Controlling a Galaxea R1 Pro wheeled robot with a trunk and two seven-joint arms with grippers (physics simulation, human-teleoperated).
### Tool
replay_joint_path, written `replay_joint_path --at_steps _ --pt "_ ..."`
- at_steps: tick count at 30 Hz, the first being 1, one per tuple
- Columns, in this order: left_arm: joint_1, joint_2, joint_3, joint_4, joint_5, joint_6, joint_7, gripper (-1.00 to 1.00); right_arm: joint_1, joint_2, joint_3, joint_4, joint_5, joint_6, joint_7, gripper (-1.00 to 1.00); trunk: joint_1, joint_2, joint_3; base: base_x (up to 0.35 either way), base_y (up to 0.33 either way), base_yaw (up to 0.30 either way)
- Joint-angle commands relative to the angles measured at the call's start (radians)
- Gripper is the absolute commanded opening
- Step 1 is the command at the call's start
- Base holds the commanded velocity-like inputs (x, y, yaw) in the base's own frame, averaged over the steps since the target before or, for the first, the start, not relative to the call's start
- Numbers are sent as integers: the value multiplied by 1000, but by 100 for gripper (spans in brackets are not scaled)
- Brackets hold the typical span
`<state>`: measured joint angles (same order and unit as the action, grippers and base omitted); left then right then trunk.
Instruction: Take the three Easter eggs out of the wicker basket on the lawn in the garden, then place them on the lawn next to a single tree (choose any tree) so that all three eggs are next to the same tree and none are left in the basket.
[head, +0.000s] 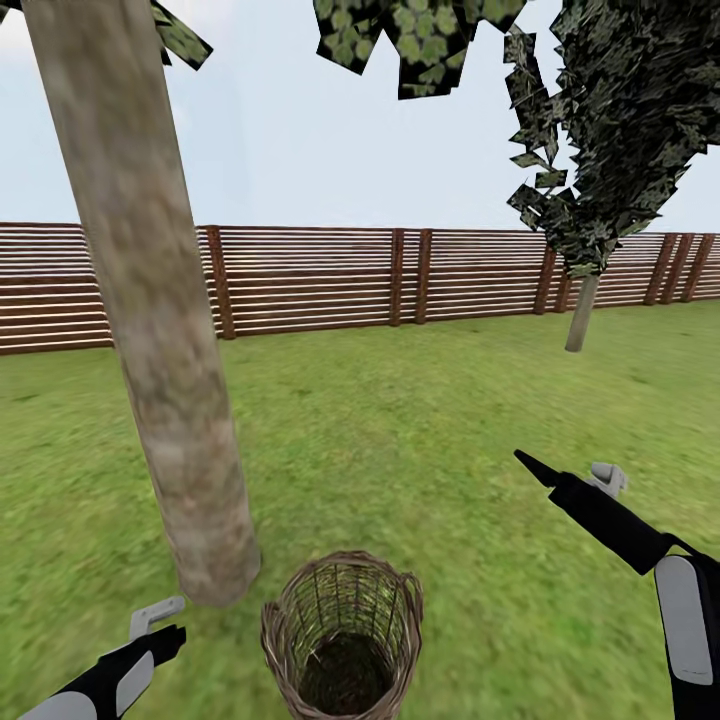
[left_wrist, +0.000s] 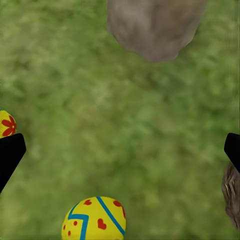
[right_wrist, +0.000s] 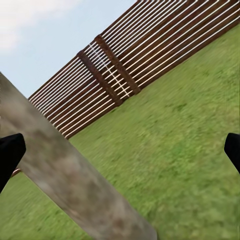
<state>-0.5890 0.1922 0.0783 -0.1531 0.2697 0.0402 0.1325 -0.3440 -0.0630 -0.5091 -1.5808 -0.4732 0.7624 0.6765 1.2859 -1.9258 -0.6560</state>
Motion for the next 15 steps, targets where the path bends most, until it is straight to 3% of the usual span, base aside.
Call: replay_joint_path --at_steps 1,15 --pt "-1 0 8 -2 -1 4 1 100 -1 0 -1 0 -2 6 2 100 -4 7 2 0 0 0" --pt "-2 0 8 -2 -1 4 1 100 -1 0 -1 0 -2 6 1 100 -58 105 46 0 0 0"
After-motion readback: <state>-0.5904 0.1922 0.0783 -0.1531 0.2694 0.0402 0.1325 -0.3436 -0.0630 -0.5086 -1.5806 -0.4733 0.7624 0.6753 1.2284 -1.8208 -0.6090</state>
